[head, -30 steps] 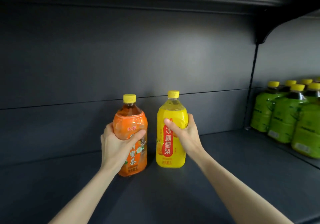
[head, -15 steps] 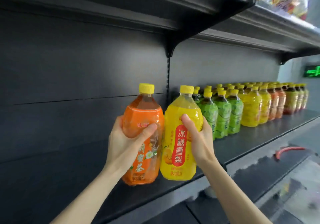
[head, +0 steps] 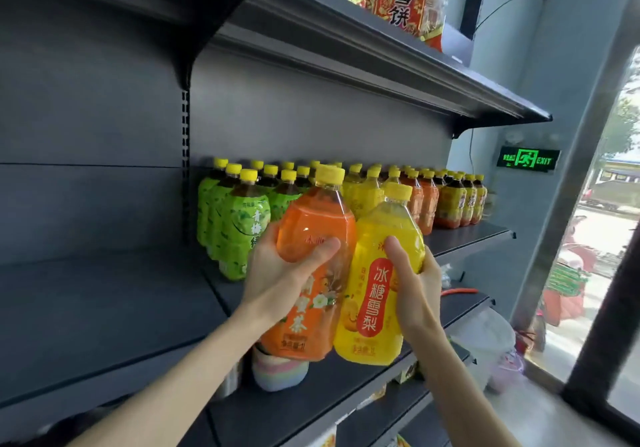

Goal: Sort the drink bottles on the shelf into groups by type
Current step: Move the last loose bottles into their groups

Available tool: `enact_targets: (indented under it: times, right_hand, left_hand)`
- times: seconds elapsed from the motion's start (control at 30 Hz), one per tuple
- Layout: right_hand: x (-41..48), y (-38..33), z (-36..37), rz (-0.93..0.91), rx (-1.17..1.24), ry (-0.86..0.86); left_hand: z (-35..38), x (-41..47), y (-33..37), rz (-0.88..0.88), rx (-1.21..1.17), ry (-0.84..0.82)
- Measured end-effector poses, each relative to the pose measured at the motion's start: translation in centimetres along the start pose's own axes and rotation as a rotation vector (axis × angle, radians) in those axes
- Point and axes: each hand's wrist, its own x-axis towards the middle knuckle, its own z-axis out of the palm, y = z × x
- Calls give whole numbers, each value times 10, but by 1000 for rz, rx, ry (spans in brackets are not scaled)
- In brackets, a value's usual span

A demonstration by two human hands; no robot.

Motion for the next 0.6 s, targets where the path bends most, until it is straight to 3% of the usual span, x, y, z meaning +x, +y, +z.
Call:
enact_targets:
  times: [0.4, 0.6]
  right_hand:
    - [172, 68, -94, -43, -74, 7]
    - [248, 98, -120, -8, -36, -53]
  left_hand:
    - [157, 114, -87, 10, -12, 57]
    - [209, 158, -115, 38, 94, 143]
